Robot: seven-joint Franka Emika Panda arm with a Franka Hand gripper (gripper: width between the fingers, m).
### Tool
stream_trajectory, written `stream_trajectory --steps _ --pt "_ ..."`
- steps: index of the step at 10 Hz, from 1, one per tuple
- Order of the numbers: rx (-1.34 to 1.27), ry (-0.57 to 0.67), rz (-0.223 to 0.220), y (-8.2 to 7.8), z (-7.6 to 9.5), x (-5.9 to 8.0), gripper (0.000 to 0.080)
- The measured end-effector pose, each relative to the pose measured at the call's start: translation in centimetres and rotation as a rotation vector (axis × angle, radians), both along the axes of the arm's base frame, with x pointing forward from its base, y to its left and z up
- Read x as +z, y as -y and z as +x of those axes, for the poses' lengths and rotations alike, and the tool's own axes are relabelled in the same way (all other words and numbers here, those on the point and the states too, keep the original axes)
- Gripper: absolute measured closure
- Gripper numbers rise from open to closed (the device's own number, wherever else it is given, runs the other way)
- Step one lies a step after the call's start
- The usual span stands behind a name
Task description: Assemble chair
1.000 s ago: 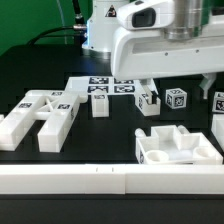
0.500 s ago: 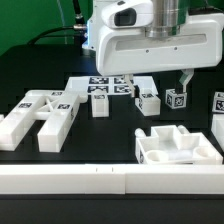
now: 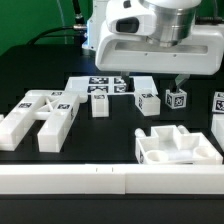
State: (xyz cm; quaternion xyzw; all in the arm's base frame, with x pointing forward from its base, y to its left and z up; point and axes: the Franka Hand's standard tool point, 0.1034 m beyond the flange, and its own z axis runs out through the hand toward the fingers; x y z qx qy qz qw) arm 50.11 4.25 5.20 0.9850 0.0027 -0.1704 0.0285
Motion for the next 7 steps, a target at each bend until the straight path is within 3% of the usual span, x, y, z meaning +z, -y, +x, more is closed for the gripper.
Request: stream_trajectory --steps 3,6,7 --pt "-0.005 -0.24 -0.027 0.4 -0.4 -0.2 0.015" --pt "0.052 -0.5 0.067 0.5 -1.6 -1.2 0.015" --pt "0.051 -0.543 0.07 0.3 -1.1 -1.8 0.015"
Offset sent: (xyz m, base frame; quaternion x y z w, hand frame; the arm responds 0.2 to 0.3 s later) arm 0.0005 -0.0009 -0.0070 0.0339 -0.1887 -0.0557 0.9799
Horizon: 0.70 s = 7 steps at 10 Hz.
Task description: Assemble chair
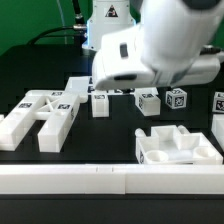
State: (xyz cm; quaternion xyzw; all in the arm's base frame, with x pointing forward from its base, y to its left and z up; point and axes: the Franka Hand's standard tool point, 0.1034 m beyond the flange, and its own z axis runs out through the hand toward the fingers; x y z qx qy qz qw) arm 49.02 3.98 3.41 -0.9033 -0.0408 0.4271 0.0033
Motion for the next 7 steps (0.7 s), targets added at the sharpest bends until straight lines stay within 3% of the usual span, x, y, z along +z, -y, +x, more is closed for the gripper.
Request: stream_trajectory --steps 7 --pt "0.002 0.007 -0.017 -0.7 -0.7 -2.7 0.015"
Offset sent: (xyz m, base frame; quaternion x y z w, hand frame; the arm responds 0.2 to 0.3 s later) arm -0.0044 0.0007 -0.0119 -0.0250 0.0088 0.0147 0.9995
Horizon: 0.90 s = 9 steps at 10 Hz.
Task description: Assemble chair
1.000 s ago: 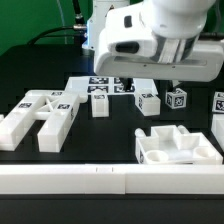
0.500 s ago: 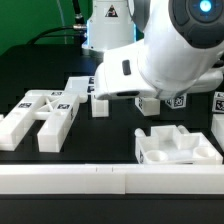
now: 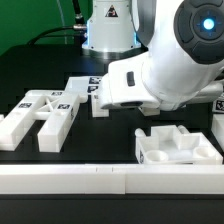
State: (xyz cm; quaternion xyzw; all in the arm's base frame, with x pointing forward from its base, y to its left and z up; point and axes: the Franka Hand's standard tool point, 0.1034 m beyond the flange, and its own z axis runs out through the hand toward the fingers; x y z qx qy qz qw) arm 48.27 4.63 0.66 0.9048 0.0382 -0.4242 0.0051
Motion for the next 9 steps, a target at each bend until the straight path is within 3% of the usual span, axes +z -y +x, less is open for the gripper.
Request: stream_trajectory --steps 3,4,5,6,9 --pt "0.003 -0.001 0.001 -0.08 -0.2 -0.21 0.0177" --pt "0.003 -0.001 0.001 -0.08 -0.22 -0.21 0.0355" --pt "0.003 -0.001 0.001 -0.08 -0.25 -0.23 0.0355" --pt "0.002 -0.001 0.001 -0.1 -0.22 -0.17 0.0511" --pt "0.005 0.006 0.005 -0.16 0.17 0.6 0.0509"
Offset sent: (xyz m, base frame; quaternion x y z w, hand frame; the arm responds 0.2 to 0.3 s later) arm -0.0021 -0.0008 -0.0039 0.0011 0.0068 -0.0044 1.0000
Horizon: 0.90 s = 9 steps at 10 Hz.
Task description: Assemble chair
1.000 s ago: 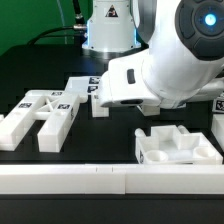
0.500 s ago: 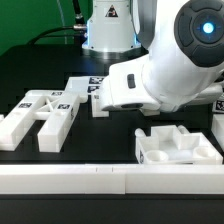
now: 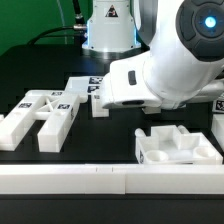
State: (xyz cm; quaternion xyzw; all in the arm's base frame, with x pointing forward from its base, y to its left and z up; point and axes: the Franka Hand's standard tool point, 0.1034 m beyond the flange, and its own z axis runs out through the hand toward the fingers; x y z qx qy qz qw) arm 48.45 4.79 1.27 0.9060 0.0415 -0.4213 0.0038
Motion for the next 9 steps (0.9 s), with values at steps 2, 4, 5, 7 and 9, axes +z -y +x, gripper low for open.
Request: stream_trajectory --steps 2,4,5,7,9 --pt "0.006 -0.018 0.005 -0.2 0.8 2.3 0.0509" --pt "0.004 -0.005 0.001 -0.6 2.7 5.4 0.0509" --pt "0.003 -0.004 0.001 -0.5 2.4 4.9 0.0509" --pt "0.003 0.016 0.002 -0.5 2.8 4.7 0.0508" --pt "0.003 0.036 0.003 -0.6 3.1 4.4 0.0508"
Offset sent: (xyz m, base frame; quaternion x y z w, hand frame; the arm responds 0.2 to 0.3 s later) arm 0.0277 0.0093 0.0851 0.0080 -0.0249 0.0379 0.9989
